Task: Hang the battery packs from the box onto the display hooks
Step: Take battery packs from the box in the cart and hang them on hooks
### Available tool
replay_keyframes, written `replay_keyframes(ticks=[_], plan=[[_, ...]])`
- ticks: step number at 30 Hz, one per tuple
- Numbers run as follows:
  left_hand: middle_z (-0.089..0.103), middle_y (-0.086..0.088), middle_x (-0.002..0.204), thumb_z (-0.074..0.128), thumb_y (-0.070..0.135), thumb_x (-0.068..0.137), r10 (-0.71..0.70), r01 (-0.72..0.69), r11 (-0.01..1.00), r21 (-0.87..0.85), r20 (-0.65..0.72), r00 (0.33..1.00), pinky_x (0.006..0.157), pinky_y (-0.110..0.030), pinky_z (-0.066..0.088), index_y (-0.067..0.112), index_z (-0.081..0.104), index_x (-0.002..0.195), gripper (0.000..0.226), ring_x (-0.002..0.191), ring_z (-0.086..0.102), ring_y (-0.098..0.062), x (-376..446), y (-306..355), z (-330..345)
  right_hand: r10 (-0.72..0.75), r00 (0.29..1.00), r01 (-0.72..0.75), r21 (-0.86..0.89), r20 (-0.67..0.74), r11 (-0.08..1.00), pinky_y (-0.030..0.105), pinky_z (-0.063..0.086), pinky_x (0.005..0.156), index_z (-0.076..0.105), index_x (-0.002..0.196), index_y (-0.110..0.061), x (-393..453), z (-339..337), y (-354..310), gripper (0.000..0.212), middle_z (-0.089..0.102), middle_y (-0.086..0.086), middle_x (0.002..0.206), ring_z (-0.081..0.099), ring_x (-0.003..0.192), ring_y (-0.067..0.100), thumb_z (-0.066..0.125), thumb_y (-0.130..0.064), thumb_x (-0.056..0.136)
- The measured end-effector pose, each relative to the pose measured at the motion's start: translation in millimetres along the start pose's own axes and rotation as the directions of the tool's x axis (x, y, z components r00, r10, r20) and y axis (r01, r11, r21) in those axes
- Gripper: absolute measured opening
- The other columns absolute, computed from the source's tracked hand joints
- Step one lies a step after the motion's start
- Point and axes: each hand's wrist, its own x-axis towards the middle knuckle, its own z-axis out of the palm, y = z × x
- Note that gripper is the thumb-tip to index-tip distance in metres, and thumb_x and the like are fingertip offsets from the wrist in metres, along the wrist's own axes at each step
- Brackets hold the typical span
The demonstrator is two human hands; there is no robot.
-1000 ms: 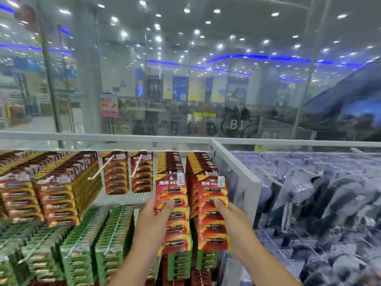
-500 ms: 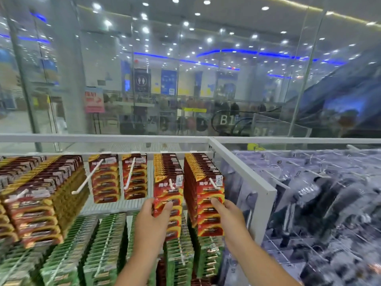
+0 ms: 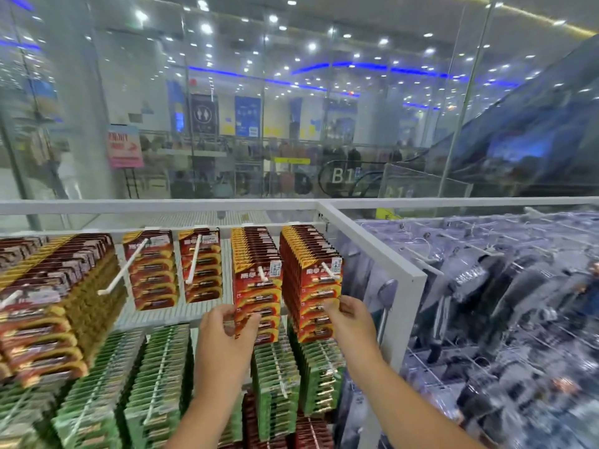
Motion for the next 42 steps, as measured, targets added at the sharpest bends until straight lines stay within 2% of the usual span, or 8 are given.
replay_keyframes(ticks=[7,16,20,24,31,36,38,42], plan=[[0.052,0.010,0.126,0.070,0.056,0.091,-0.038,0.036,0.999,0.019,0.100,0.994,0.086,-0.036,0.054,0.031,0.054,0.132,0.051,0.103,0.060,-0.010,-34,-1,-5,-0.067,0.995,0.076,-0.126,0.079,0.989,0.038,0.050,0.106,0.055,0.123,-0.043,-38,-19,10,0.033,0.057,-0.022,0.124,0.056,0.114,0.000,0.071,-0.046,0.095],[0.059,0.017,0.122,0.068,0.051,0.094,-0.050,0.071,0.992,-0.101,0.199,0.979,0.090,-0.040,0.052,0.037,0.058,0.124,0.034,0.098,0.058,0.000,-119,33,12,-0.026,0.968,0.015,0.048,0.251,0.999,0.019,0.046,0.092,0.060,0.123,-0.036,-96,-89,21,0.028,0.063,-0.010,0.121,0.061,0.111,0.004,0.072,-0.032,0.098],[0.060,0.021,0.124,0.069,0.053,0.093,-0.074,0.117,0.984,-0.136,0.288,0.955,0.101,-0.050,0.055,0.047,0.058,0.115,0.025,0.107,0.063,-0.008,-159,46,33,0.034,0.974,-0.043,0.037,0.222,0.998,0.022,0.048,0.090,0.060,0.123,-0.034,-104,-140,36,0.026,0.063,-0.010,0.117,0.060,0.110,0.005,0.070,-0.034,0.099],[0.059,0.021,0.123,0.066,0.051,0.096,-0.072,0.128,0.984,-0.126,0.377,0.924,0.096,-0.043,0.052,0.049,0.057,0.112,0.019,0.103,0.063,-0.005,-192,55,69,0.134,0.970,-0.146,0.041,0.205,0.988,0.030,0.050,0.092,0.058,0.124,-0.038,-107,-196,56,0.026,0.061,-0.011,0.122,0.059,0.115,0.009,0.067,-0.039,0.100],[0.057,0.022,0.125,0.066,0.047,0.096,-0.037,0.105,0.990,-0.088,0.570,0.821,0.086,-0.030,0.052,0.043,0.057,0.119,0.025,0.103,0.062,-0.003,-221,39,148,0.247,0.967,-0.246,-0.024,0.059,0.969,0.033,0.045,0.102,0.053,0.133,-0.036,-112,-268,92,0.032,0.057,-0.014,0.126,0.057,0.117,0.007,0.064,-0.040,0.103],[0.057,0.020,0.125,0.069,0.046,0.095,0.005,0.058,0.996,-0.070,0.681,0.732,0.077,-0.018,0.048,0.049,0.055,0.111,0.022,0.089,0.062,0.010,-238,9,196,0.301,0.942,-0.312,-0.062,-0.149,0.948,0.025,0.049,0.085,0.060,0.121,-0.037,-119,-297,129,0.019,0.063,-0.009,0.117,0.061,0.109,0.007,0.065,-0.038,0.102],[0.052,0.020,0.129,0.068,0.049,0.095,-0.006,0.064,0.997,-0.051,0.731,0.682,0.086,-0.027,0.051,0.050,0.055,0.117,0.026,0.091,0.058,0.016,-245,-7,212,0.320,0.920,-0.341,-0.056,-0.227,0.939,0.029,0.052,0.091,0.062,0.118,-0.040,-125,-307,149,0.020,0.064,-0.011,0.118,0.062,0.108,0.007,0.068,-0.040,0.100],[0.047,0.021,0.127,0.066,0.049,0.097,-0.046,0.027,0.999,0.037,0.784,0.619,0.079,-0.021,0.048,0.041,0.057,0.127,0.032,0.093,0.059,0.009,-267,-35,240,0.417,0.852,-0.461,-0.076,-0.318,0.884,0.046,0.058,0.097,0.065,0.109,-0.047,-139,-331,191,0.016,0.068,-0.012,0.115,0.068,0.106,0.016,0.072,-0.043,0.095]])
